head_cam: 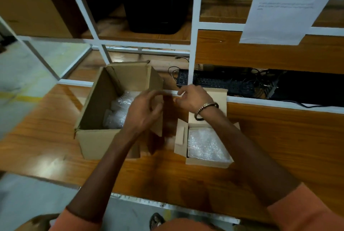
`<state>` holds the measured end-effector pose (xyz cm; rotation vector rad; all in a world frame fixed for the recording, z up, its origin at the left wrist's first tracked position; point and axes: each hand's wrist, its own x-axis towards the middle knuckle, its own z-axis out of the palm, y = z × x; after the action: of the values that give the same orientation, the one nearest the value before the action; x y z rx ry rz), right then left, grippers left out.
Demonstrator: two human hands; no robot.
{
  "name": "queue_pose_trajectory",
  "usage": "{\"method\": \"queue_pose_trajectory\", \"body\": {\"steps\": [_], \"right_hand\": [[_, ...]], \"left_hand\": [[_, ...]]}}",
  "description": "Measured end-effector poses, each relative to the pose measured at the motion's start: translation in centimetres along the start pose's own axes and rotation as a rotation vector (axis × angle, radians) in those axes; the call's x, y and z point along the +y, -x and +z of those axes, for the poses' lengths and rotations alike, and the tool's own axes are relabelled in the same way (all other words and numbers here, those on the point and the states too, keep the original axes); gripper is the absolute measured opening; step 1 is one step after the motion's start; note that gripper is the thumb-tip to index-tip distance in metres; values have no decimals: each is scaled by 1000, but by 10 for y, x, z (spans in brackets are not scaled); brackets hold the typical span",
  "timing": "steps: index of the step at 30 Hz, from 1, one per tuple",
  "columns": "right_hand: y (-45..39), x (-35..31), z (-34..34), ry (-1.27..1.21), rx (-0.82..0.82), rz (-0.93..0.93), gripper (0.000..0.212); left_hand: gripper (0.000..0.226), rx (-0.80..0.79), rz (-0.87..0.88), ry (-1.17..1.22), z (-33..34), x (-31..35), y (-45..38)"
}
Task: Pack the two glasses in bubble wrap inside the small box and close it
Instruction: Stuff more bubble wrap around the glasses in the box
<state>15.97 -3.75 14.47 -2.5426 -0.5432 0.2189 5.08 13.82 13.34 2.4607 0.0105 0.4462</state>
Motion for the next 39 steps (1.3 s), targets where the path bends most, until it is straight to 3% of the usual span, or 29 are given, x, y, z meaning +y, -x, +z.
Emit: {"method": "queue_pose_trajectory", "body": {"steps": [4,8,13,17,22,24,31,36,39], "right_hand": [[-18,-63,16,0,34,-190,17],[-42,-120,56,58,5,-326,13],[-88,-156,96,365,-306,-331,18],[-123,-162,118,583,-523,-218,53],[-145,-171,144,715,-622,-118,83],[-146,-167,150,740,-610,-80,77],[-137,-149,147,637,-281,-113,35],[-133,-166,110,357,-196,-180,20],[-123,-158,82,35,-266,-265,12]], "left_hand": [[37,175,-132,-261,-48,-54,7],[52,88,-261,-398,-79,-106,21],[49,72,-317,-360,-84,-123,29],[40,44,-268,-365,-76,-119,29],[27,171,-283,-275,-79,-129,27],[27,160,-272,-281,-77,-131,26],[24,154,-265,-342,-70,-136,24],[26,148,-252,-309,-71,-134,25],[30,204,-264,-185,-77,-131,25]]}}
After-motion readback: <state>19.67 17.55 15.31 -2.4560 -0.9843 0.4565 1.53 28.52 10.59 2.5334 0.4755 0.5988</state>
